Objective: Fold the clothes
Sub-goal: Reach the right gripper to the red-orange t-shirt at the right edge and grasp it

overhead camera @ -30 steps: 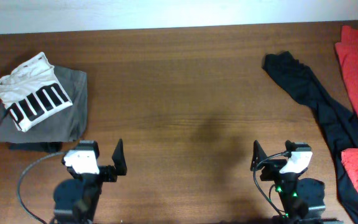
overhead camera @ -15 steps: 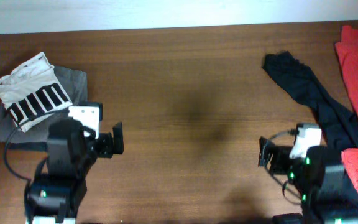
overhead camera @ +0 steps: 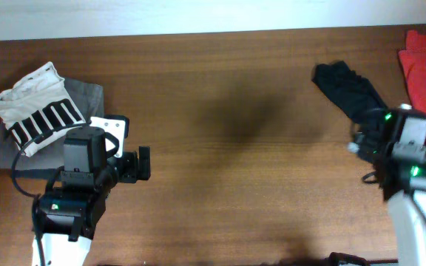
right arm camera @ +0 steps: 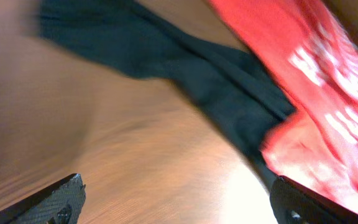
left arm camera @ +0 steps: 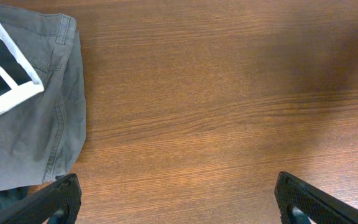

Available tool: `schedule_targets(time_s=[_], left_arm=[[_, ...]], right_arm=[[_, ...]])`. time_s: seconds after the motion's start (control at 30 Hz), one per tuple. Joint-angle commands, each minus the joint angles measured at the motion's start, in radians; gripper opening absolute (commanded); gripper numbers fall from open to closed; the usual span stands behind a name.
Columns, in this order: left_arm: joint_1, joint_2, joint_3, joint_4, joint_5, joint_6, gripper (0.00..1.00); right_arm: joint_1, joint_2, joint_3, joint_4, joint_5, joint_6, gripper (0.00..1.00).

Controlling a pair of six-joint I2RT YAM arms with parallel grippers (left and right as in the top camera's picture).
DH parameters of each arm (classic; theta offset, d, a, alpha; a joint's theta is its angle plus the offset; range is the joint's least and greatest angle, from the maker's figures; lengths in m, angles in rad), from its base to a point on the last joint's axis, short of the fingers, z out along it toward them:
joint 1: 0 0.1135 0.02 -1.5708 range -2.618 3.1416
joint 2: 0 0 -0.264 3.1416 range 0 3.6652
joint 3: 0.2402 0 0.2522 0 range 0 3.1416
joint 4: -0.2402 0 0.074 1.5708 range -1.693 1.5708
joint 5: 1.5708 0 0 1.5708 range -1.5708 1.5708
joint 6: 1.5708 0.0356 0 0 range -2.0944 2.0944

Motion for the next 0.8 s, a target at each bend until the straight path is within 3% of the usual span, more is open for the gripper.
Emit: schedule_targets(time_s=[0.0, 0.1, 0.37, 0.67, 0.77], left_arm=[[-0.005, 0.002, 0.025, 0.006, 0.015, 0.019, 0.99], [-0.005, 0.003, 0.025, 0.011, 0.015, 0.019, 0.99], [-0.005, 0.002, 0.025, 0.029, 0.015, 0.019, 0.99], [-0.005, 0.003, 0.025, 0.029, 0.015, 0.019, 0.99], [-0.005, 0.002, 0.025, 0.029, 0.015, 0.019, 0.99]], right_arm=[[-0.146, 0.143, 0.011, 0.003, 0.086, 0.093, 0.99], [-0.232, 0.254, 0.011, 0.015, 0.077, 0.093, 1.00], [-0.378, 0.460, 0.011, 0.078, 0.016, 0.122, 0.89], [-0.484, 0.586, 0.011, 0.137, -0.064, 0.183, 0.89], [-0.485, 0.599, 0.011, 0.155, -0.067, 0.182, 0.84]])
